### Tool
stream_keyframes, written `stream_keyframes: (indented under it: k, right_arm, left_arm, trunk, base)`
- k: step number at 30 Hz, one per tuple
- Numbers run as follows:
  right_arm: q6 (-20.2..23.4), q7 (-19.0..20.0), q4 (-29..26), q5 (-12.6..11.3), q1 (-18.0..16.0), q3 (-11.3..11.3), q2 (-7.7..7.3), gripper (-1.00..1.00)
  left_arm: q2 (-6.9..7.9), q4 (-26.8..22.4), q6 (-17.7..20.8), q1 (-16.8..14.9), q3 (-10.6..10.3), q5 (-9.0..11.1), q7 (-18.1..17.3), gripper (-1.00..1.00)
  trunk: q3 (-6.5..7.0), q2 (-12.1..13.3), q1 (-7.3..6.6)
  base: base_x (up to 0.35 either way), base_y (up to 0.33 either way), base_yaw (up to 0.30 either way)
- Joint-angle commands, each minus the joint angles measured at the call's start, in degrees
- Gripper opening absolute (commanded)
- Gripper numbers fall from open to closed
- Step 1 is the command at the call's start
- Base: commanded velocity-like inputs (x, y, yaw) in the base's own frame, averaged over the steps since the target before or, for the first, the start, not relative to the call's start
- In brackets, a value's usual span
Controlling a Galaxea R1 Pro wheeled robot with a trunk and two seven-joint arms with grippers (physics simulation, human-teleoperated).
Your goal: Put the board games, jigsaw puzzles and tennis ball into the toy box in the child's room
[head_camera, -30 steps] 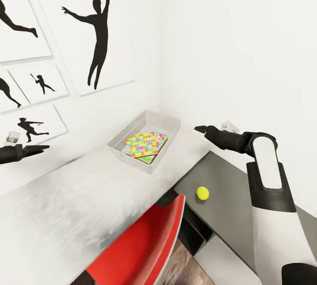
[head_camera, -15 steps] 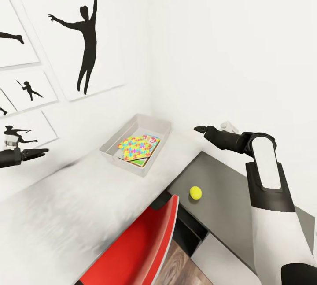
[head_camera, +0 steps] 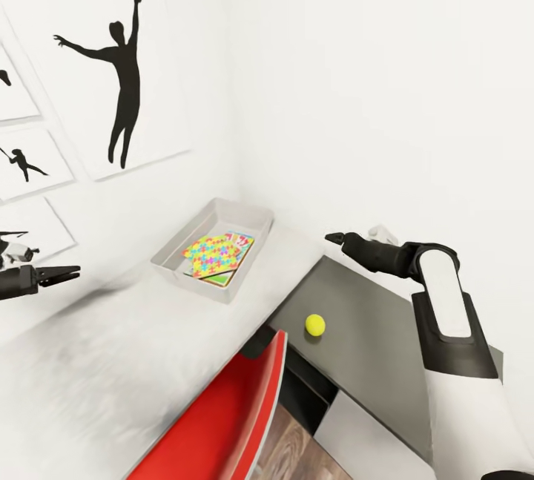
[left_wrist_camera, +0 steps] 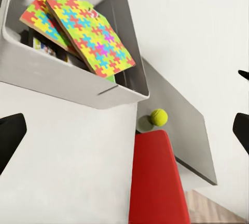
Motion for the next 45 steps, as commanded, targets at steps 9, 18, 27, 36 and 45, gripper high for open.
stream_keyframes:
  k: [9, 18, 27, 36, 45]
  right_arm:
    - [0.03, -0.19, -0.81, -0.62, 8.95, -0.15, -0.35, 1.0]
    - [-0.49, 4.83, -0.89, -0.55, 16.36, 0.01, -0.28, 1.0]
    - [-0.84, 7.91, -0.96, -0.42, 21.37, 0.11, 0.08, 1.0]
    - [-0.8, 9.07, -2.18, -0.45, 22.19, 0.01, 0.05, 1.0]
    - [-0.79, 11.38, -2.35, -0.37, 22.77, -0.12, -0.25, 1.0]
  left_arm:
    - [0.14, 3.99, -0.75, 0.68, -0.44, 0.12, -0.22, 1.0]
    - [1.12, 4.87, -1.6, 3.01, -0.44, 0.22, -0.22, 1.0]
    - [1.34, 4.87, -1.7, 3.63, -0.44, 0.3, -0.22, 1.0]
    - [1.43, 4.9, -1.67, 3.67, -0.44, 0.31, -0.22, 1.0]
    - [1.44, 4.9, -1.75, 3.67, -0.44, 0.3, -0.22, 1.0]
  trunk:
    - [0.63, -0.12, 0.04]
    - [1.37, -0.12, 0.04]
    - [2.11, -0.12, 0.04]
    - [2.85, -0.12, 0.04]
    - [3.58, -0.12, 0.04]
  base:
    - [0.0, 0.0, -0.181]
    - [0.0, 0.0, -0.185]
    - [0.0, 0.0, -0.185]
    - [0.0, 0.0, -0.185]
    - [0.0, 0.0, -0.185]
